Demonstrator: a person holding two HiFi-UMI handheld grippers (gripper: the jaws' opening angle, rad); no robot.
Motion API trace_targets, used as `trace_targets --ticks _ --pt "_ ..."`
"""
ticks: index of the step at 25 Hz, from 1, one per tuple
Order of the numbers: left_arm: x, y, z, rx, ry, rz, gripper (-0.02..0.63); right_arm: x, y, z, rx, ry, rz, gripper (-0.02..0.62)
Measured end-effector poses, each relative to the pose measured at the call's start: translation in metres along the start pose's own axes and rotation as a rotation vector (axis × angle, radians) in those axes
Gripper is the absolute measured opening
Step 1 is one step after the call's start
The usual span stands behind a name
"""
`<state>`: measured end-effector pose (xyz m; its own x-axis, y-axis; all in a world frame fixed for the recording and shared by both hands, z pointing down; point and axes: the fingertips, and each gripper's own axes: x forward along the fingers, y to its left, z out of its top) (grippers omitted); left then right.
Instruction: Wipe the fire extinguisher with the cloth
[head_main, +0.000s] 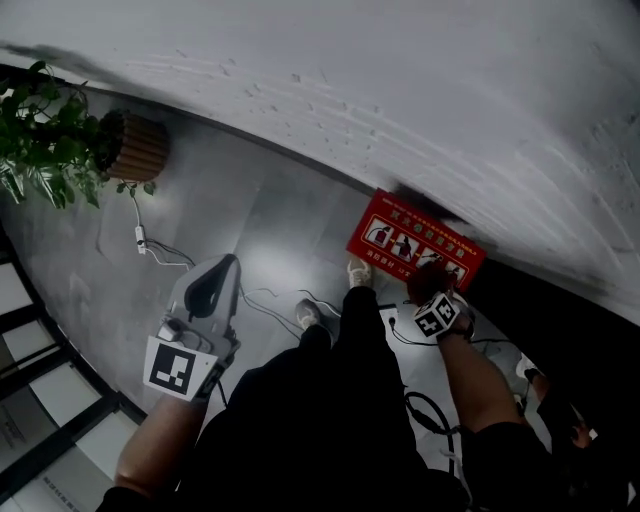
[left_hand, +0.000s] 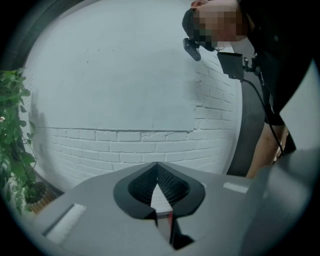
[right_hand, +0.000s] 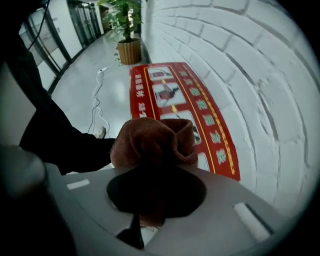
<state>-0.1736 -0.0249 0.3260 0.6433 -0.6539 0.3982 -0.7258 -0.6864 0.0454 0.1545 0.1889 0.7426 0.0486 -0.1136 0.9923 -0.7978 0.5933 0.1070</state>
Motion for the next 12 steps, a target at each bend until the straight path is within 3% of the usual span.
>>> trace_targets --ticks 5,12 --pt "-0.018 0.02 -0.003 -0.014 0.003 0.086 0.0 0.006 0.031 0.1 -0.131 -0.122 0.073 0.055" --pt "-0.054 0.036 -0.032 -0.052 0.08 0.207 0.0 0.015 0.059 0.212 -0.333 -0.242 0.173 0.055"
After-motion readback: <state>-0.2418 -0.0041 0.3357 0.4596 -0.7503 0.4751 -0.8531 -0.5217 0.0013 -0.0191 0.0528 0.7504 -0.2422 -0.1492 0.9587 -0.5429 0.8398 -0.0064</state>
